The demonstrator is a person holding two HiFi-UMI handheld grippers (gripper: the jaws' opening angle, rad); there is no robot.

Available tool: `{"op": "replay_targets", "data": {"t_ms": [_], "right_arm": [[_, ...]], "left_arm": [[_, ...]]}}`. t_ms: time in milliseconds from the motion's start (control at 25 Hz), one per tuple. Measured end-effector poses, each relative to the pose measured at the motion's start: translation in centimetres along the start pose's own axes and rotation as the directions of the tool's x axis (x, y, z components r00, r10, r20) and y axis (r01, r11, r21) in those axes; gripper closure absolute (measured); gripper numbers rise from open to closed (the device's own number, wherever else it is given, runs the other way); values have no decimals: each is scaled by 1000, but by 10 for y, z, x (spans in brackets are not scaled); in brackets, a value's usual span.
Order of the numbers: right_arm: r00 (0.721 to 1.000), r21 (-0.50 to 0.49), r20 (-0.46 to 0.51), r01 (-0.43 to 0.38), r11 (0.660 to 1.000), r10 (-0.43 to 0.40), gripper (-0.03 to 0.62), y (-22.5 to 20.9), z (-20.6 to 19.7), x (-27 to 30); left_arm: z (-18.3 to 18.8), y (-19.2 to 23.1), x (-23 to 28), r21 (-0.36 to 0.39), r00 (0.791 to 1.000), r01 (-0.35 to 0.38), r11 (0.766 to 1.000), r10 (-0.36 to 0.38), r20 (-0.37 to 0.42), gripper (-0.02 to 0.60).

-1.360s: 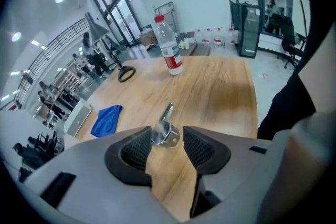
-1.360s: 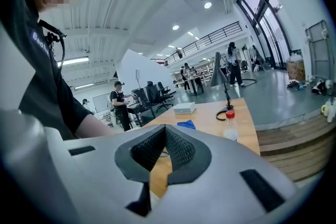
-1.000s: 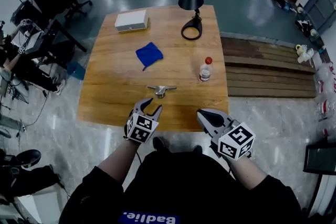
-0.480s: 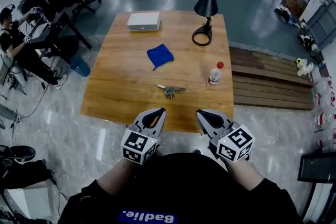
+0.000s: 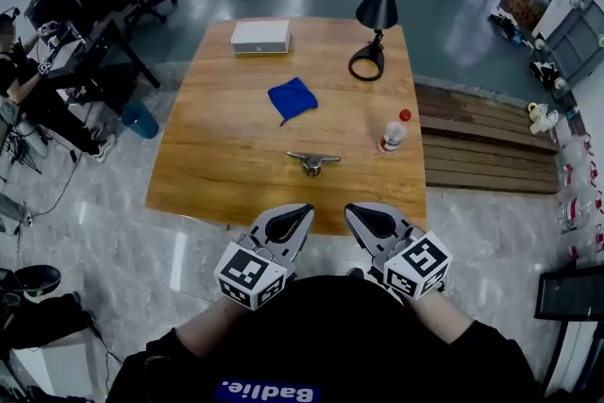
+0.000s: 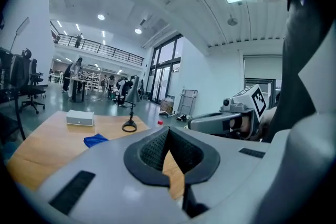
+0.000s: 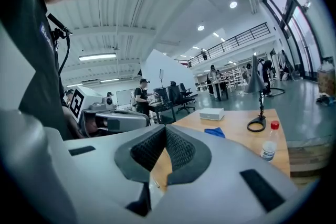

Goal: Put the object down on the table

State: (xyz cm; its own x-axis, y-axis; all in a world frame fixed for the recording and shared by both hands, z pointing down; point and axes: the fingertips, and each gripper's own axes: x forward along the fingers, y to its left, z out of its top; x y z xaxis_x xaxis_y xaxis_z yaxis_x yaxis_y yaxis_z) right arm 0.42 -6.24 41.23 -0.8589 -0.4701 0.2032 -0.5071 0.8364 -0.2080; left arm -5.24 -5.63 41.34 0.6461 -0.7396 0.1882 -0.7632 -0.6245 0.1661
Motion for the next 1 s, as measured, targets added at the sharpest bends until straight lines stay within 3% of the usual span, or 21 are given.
{"op": "replay_targets", "data": {"t_ms": [240,1000], "right_arm": [[1000,-11,7,5,1000,-5,589,6,0,5],[1000,-25,-11,-15,1000,15,589,16,-5,8]], "left_arm": [[-2,-3,-6,20,1000,26,999,-26,3,574],[-8,-5,-13,20,1000,16,1000,-16,-1,574]]}}
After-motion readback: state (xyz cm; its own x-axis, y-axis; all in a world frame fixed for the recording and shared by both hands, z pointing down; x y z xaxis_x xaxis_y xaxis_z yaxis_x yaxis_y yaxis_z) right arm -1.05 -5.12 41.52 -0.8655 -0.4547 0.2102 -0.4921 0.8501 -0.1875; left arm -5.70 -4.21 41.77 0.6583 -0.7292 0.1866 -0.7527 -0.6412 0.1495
